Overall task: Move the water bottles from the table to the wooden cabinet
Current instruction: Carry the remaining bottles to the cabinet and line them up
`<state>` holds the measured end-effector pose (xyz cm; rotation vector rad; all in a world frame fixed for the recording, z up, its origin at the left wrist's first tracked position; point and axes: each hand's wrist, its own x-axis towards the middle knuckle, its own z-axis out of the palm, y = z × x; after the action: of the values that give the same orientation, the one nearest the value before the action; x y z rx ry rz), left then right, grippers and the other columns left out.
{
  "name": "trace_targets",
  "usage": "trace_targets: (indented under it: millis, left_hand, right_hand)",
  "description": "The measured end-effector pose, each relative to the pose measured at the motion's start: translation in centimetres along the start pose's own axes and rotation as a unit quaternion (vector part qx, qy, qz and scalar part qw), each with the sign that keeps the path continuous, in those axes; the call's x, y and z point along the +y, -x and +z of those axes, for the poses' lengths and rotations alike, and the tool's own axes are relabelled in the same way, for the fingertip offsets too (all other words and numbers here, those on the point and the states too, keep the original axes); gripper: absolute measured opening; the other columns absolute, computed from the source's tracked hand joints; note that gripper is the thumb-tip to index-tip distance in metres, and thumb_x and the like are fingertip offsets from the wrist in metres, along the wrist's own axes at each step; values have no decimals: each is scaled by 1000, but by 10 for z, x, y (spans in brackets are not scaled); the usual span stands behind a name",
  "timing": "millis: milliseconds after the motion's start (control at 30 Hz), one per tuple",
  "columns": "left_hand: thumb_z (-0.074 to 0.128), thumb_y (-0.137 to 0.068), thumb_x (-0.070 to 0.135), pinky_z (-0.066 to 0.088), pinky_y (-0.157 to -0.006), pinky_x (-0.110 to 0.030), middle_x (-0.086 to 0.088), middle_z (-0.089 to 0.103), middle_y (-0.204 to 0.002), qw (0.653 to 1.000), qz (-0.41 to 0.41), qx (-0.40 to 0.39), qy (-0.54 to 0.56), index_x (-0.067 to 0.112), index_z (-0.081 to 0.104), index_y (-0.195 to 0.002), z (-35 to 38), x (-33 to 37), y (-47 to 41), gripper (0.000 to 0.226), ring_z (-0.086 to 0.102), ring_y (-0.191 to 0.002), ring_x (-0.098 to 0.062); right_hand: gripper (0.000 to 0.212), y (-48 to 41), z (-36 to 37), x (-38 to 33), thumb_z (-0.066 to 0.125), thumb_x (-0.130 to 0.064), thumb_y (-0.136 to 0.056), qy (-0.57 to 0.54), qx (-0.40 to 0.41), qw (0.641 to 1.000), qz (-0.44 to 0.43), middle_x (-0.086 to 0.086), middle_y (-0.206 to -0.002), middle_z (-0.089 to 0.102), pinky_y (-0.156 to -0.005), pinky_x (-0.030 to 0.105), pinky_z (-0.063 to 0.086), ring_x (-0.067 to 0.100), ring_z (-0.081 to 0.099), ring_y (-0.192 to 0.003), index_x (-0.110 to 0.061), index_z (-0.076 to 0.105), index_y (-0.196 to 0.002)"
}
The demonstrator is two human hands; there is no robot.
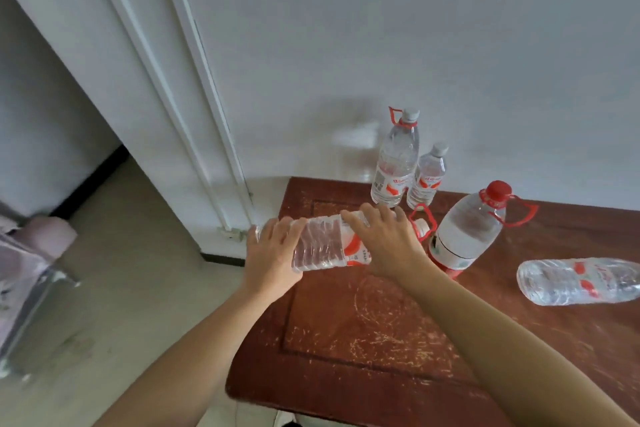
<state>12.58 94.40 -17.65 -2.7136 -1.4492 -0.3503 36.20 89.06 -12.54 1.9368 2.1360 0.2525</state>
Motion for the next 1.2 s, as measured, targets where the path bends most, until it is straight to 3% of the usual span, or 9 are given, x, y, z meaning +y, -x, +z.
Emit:
trace_targets:
  millis: [133, 233, 433, 567, 800, 900, 967, 1067, 1200]
  left_hand:
    - [85, -63, 29, 38, -104, -64, -8, 55, -134, 991, -88, 36, -90, 23, 43, -142, -54, 2, 6, 89, 53, -124, -34]
    - [83, -63, 32, 39, -100, -60, -10, 55, -135, 978, -152, 42, -139, 24, 41, -145, -85, 5, 43, 93, 53, -125, -36]
    - [83, -62, 35, 39, -101, -60, -13, 56, -132, 926, -313, -6, -212, 24, 49, -145, -133, 17, 178, 90, 54, -121, -37]
    - [79, -60, 32, 40, -100, -58, -14, 59, -131, 885, -392, -15, -252, 25, 50, -143, -166, 35, 290, 88, 57, -119, -38]
    - [92, -47, 39, 42, -99, -62, -15, 58, -135, 789, -556, -2, -261, 28, 40, -145, -230, 116, 494, 111, 55, -122, -39]
    - [94, -46, 38, 41, -102, -64, -16, 56, -137, 742, -611, 5, -274, 28, 38, -146, -258, 165, 595, 115, 54, -125, -41]
    - [95, -45, 39, 39, -104, -65, -16, 54, -138, 706, -655, -8, -268, 29, 38, -147, -277, 208, 682, 117, 51, -127, -41]
    - [96, -42, 42, 40, -105, -63, -13, 54, -139, 643, -717, -19, -268, 30, 38, -147, -298, 272, 793, 121, 49, -129, -37]
    - [95, -45, 40, 38, -106, -63, -11, 53, -139, 591, -766, -14, -253, 33, 34, -147, -312, 340, 892, 119, 49, -129, -36]
  right_hand:
    - [115, -21, -26, 3, 94, -41, -54, -50, 112, 991, -43, 9, -136, 46, -103, 65, 41, 37, 46, -124, -30, 32, -149]
    - [109, -30, -42, -9, 91, -28, -54, -75, 170, 974, -133, 11, -137, 48, -100, 65, 42, 40, 47, -125, -29, 37, -149]
    - [103, 3, -72, -100, 84, -32, -62, -115, 182, 928, -305, 11, -139, 45, -98, 59, 44, 39, 45, -126, -30, 32, -151]
    - [103, 58, -98, -176, 86, -34, -57, -137, 206, 876, -414, 12, -131, 52, -90, 55, 48, 38, 52, -119, -29, 36, -147]
    - [110, 210, -163, -303, 90, -40, -53, -124, 257, 775, -564, 13, -136, 53, -91, 57, 50, 40, 55, -122, -30, 36, -149]
    - [107, 302, -185, -359, 88, -36, -54, -115, 284, 731, -609, 14, -138, 52, -91, 58, 49, 41, 53, -124, -29, 40, -150]
    - [107, 386, -195, -401, 87, -33, -55, -131, 299, 683, -653, 14, -139, 51, -93, 58, 47, 41, 51, -125, -28, 39, -150]
    - [109, 503, -205, -452, 88, -33, -57, -123, 286, 631, -711, 13, -142, 48, -97, 59, 46, 41, 48, -128, -29, 36, -152]
    - [106, 615, -212, -500, 86, -32, -61, -117, 280, 571, -763, 11, -142, 46, -97, 57, 45, 38, 47, -128, -30, 30, -151]
